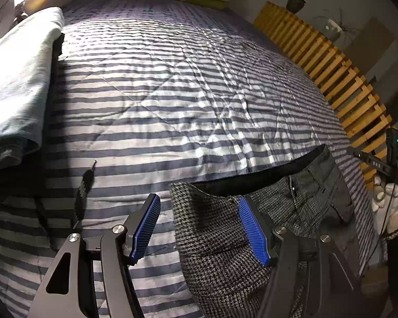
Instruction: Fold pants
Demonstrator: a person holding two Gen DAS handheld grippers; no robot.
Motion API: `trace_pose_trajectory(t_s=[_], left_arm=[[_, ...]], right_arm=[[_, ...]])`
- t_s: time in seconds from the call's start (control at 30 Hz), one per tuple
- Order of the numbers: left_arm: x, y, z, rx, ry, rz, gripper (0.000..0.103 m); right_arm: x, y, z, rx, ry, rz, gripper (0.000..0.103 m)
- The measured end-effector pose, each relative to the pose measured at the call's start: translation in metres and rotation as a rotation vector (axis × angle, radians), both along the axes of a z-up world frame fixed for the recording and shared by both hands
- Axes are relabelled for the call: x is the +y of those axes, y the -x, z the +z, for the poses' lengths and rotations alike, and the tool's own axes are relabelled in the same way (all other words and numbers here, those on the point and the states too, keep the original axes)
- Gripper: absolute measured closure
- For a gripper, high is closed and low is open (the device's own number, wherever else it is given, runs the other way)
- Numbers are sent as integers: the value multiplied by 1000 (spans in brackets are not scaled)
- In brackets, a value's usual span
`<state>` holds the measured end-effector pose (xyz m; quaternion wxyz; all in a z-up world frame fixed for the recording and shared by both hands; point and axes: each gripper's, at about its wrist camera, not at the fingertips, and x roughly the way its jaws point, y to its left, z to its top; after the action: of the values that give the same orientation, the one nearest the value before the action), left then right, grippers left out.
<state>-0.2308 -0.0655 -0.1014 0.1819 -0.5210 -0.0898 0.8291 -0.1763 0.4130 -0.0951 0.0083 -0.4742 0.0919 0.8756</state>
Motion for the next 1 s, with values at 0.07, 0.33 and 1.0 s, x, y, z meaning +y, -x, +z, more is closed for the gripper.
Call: trace_pose_trajectory(t_s=[0.07,0.33,1.0], left_arm=[[1,1,-4,-8,3,-2,38],[-13,-4,0,-3,7,23,38],[13,15,-11,-66,-37,-35,33]], right_arm=[[-13,-5,-4,-34,-17,64,101],[-61,12,-17,-94,-45,182,56],[-19,16,-17,-87,-54,121,87]])
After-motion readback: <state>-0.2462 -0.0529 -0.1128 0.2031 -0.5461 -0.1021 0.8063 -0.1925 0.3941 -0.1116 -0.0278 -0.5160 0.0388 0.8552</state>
